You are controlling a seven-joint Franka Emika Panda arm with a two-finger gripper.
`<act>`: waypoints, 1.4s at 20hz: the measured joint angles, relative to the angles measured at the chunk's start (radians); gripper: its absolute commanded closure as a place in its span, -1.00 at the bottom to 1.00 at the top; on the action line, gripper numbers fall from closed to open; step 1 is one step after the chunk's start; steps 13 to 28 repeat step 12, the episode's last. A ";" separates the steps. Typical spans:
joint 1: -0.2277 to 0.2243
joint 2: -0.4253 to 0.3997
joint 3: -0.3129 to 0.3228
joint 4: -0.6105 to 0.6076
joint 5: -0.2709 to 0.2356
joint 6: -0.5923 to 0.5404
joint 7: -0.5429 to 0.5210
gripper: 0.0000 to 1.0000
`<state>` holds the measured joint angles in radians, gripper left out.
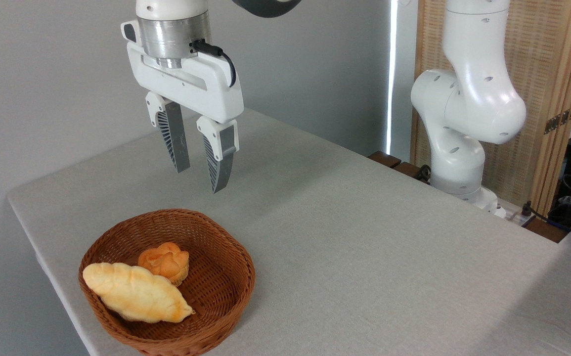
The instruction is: Put bread into the basket
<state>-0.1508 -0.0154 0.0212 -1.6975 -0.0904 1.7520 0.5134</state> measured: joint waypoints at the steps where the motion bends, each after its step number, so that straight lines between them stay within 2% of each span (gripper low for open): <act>1: 0.001 0.000 0.000 0.001 0.000 0.000 0.000 -1.00; 28: 0.010 0.001 0.013 0.003 0.012 0.000 0.000 -1.00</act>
